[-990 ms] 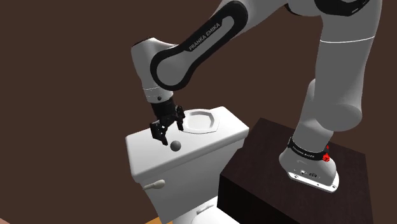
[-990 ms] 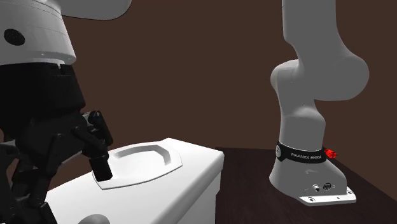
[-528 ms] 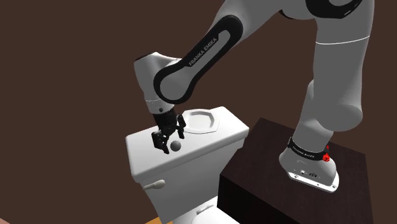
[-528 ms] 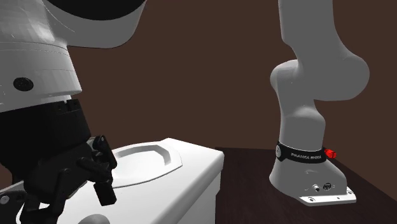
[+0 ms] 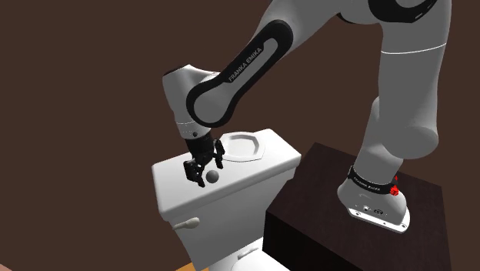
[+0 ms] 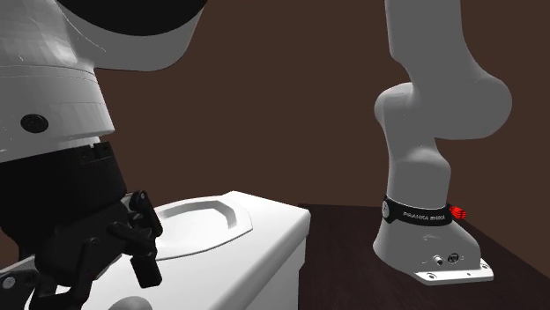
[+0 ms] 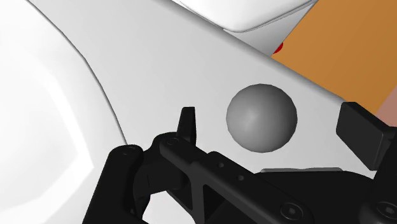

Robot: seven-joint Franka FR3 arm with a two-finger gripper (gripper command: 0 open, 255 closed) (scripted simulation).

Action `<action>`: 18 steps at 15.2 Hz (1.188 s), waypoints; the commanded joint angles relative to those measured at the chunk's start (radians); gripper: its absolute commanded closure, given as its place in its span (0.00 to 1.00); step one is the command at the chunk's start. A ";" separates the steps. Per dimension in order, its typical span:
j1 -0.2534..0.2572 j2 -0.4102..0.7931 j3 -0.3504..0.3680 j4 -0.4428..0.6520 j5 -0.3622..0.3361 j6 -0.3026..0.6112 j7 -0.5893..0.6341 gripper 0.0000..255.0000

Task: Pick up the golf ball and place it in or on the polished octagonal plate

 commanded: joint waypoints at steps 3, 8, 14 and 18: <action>0.000 0.000 0.000 0.000 0.000 0.000 0.000 1.00; 0.000 0.000 0.000 0.000 0.000 0.000 0.000 1.00; -0.004 -0.033 0.004 0.016 0.012 -0.048 -0.004 1.00; -0.008 -0.064 0.006 0.036 0.022 -0.096 -0.007 1.00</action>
